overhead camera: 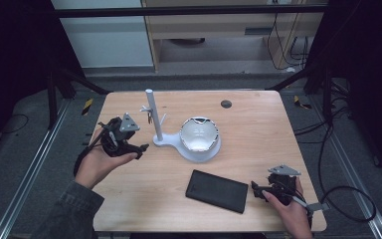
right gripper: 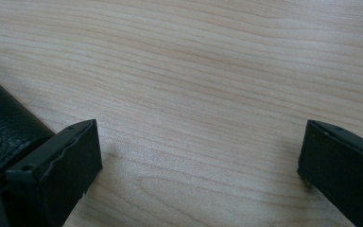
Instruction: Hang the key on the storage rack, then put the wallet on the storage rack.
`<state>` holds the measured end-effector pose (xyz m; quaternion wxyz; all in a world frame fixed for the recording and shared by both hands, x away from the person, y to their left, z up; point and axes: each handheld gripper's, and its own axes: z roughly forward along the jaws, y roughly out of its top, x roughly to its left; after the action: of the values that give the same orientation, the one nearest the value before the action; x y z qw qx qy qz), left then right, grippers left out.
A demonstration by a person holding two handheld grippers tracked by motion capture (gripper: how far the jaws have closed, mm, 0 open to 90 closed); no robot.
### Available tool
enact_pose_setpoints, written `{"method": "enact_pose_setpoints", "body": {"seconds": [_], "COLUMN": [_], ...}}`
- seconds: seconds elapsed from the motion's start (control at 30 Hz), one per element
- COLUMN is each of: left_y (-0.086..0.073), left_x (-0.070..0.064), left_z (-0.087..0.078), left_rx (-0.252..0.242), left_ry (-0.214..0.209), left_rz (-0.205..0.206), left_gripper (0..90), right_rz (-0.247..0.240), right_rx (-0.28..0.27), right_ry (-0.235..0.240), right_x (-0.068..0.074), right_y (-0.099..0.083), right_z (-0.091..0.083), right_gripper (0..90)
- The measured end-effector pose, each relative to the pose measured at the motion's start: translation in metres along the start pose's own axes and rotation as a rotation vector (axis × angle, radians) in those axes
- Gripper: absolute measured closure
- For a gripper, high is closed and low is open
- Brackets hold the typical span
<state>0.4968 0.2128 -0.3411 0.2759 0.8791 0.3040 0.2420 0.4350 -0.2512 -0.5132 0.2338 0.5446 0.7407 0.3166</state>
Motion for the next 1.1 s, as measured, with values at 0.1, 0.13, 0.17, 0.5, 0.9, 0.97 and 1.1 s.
{"method": "enact_pose_setpoints", "body": {"seconds": [0.1, 0.13, 0.17, 0.5, 0.9, 0.97, 1.1], "left_y": [-0.006, -0.009, -0.011, -0.032, -0.035, -0.036, -0.040], "left_x": [-0.008, -0.011, -0.012, -0.032, -0.069, -0.077, -0.090], "left_z": [0.009, 0.012, 0.015, 0.049, 0.063, 0.064, 0.068], "left_rx": [-0.006, -0.016, -0.021, -0.061, -0.074, -0.071, -0.053], "left_ry": [-0.021, -0.033, -0.047, -0.144, -0.202, -0.218, -0.250], "left_rz": [-0.005, -0.007, -0.014, -0.055, -0.006, 0.019, 0.054], "left_gripper": [18.5, 16.5, 13.4, 8.9, 10.5, 11.8, 12.3], "right_rz": [0.000, -0.002, 0.000, 0.001, -0.028, -0.038, -0.065], "right_rx": [0.000, 0.000, 0.000, 0.001, -0.012, -0.030, -0.040], "right_ry": [0.002, 0.002, 0.002, 0.001, 0.015, 0.023, 0.033], "right_x": [0.000, 0.000, 0.000, 0.000, 0.001, 0.002, 0.006], "right_y": [0.000, 0.000, 0.000, -0.001, -0.002, -0.002, -0.002], "right_z": [0.000, 0.000, 0.000, -0.001, -0.012, -0.016, -0.018], "right_gripper": [0.4, 0.4, 0.4, 0.4, 4.3, 4.2, 5.0]}}
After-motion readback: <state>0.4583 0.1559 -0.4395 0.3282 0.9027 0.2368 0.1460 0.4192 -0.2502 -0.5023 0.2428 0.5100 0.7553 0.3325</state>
